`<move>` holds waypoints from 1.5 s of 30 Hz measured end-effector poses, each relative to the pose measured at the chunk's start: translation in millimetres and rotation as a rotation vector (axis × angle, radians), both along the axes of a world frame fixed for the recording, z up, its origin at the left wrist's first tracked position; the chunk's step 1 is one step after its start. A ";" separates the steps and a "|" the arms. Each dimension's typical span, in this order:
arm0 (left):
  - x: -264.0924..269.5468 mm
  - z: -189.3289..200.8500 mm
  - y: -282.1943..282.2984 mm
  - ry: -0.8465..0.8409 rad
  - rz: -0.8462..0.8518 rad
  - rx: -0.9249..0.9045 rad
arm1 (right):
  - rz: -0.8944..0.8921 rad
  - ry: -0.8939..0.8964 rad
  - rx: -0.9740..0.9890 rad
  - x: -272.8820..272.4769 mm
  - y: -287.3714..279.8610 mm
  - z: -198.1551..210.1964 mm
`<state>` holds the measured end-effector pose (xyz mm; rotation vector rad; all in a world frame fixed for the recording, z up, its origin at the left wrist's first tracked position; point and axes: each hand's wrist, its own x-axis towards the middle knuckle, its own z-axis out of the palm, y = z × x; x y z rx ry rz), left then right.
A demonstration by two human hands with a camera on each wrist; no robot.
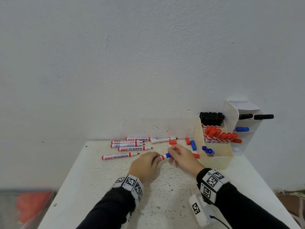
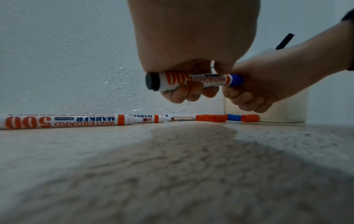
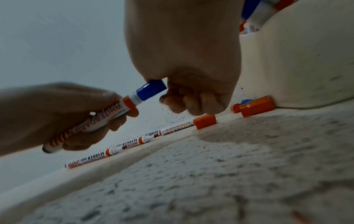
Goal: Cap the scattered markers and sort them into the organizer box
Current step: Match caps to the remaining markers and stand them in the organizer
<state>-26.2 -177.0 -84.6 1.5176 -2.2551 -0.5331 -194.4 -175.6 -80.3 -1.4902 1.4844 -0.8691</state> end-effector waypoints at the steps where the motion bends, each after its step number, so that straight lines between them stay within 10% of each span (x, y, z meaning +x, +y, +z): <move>1: -0.5 1.7 1.7 -0.009 -0.017 -0.007 | -0.015 0.079 0.011 0.6 -0.1 0.7; 7: -8.5 9.8 9.1 -0.203 -0.097 -0.057 | -0.071 0.303 -0.015 12.9 -0.9 10.0; 18: -3.1 37.2 7.6 0.372 -0.137 0.537 | 0.020 0.116 -0.251 24.1 -3.1 34.0; 24: -3.4 38.0 5.1 0.496 -0.109 0.463 | 0.008 0.145 -0.396 25.0 1.3 45.3; 28: 20.2 32.4 -12.4 0.349 0.130 0.191 | -0.025 0.172 -0.500 21.4 9.3 67.5; 34: 66.4 11.9 -26.5 -0.509 0.402 0.102 | -0.275 0.331 -0.864 -13.6 27.4 103.2; 39: 69.1 3.6 -30.6 -0.558 0.399 0.043 | -0.397 0.461 -1.069 -51.6 38.4 108.3; 45: 59.7 0.9 -24.6 -0.607 0.382 0.057 | -0.350 0.574 -0.866 -82.7 51.7 60.9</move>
